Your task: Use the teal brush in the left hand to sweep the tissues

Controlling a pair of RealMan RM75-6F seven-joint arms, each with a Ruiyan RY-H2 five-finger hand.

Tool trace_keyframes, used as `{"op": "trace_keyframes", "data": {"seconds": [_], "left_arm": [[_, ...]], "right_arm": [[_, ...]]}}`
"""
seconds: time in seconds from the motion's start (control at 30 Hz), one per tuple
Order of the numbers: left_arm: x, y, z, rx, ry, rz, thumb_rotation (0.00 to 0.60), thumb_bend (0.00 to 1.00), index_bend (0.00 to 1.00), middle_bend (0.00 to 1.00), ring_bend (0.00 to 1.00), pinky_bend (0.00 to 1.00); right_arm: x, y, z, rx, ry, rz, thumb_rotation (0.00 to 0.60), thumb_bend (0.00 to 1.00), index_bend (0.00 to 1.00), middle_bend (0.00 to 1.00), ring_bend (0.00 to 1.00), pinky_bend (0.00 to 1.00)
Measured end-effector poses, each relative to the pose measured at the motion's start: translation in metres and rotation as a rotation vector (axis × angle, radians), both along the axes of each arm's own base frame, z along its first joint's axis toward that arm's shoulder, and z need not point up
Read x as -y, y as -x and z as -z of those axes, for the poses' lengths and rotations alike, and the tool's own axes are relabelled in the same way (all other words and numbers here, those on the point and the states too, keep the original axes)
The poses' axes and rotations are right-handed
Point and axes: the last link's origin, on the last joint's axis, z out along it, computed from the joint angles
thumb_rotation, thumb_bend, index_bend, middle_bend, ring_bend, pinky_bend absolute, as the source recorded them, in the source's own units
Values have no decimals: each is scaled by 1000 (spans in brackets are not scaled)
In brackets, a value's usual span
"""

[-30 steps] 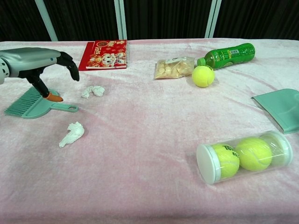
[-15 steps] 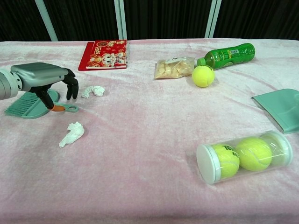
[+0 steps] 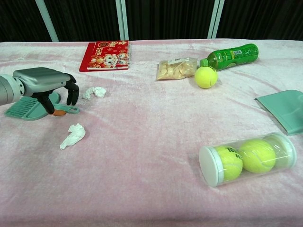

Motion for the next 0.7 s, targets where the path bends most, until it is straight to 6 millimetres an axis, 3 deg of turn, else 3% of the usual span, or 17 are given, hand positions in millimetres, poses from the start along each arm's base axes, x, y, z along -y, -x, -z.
{"op": "trace_keyframes", "data": {"seconds": [0.4, 0.7], "left_arm": [[-2, 4, 3, -17, 4, -8, 600, 311, 482, 481, 101, 130], [-3, 4, 2, -13, -13, 0, 600, 374, 549, 535, 143, 157]], "right_arm": [[0, 0, 0, 2, -2, 2, 600, 169, 192, 87, 136, 176], [0, 0, 0, 5, -3, 6, 600, 170, 192, 87, 136, 176]]}}
